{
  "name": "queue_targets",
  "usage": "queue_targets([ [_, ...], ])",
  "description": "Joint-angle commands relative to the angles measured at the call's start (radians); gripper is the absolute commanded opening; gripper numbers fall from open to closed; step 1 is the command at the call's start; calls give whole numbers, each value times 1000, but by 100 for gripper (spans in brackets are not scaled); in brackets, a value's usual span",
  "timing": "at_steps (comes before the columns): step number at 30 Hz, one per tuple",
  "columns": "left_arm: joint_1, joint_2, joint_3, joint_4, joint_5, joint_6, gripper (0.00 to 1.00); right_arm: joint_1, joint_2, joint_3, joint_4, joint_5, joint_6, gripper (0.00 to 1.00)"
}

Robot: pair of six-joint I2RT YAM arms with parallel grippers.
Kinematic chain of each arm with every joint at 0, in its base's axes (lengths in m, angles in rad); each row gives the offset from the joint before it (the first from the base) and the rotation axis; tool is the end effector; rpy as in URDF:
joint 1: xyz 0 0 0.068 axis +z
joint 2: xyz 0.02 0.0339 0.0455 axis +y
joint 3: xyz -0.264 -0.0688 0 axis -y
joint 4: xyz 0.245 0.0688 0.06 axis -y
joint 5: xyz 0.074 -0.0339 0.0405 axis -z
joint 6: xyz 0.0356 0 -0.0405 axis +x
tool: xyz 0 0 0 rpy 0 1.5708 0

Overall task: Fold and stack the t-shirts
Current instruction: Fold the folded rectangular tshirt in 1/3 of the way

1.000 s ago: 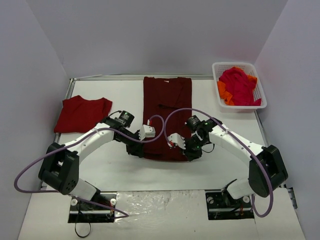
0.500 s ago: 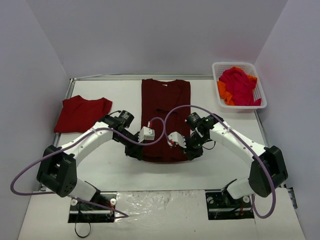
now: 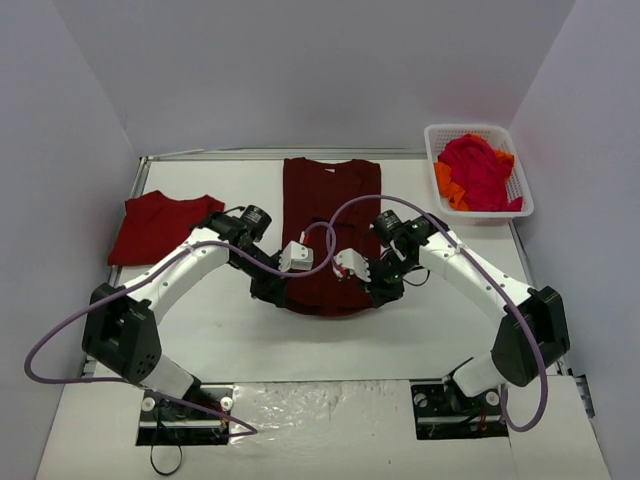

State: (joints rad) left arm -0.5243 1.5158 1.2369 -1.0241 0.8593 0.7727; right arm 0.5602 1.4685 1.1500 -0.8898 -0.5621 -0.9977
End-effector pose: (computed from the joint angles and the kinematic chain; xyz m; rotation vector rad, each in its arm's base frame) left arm 0.2317 -0.1651 0.2736 1.6707 1.9431 -1.1202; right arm 0.2283 0.1656 0.2590 -1.9262 1.7552 0.6299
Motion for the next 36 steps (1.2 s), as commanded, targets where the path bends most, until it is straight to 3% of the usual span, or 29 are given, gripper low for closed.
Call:
queue_targets([
  [1,-8,-48,32,-2,-28,2,2,-26,12,68,-52,10,-13,0],
  [11,-3,-17,88,90,-129,-49,2,-146,96,233,-34,14,-9,0],
  [36,63,196,341,168,-264,-47,2,-187,305,456,-3,80,30,0],
])
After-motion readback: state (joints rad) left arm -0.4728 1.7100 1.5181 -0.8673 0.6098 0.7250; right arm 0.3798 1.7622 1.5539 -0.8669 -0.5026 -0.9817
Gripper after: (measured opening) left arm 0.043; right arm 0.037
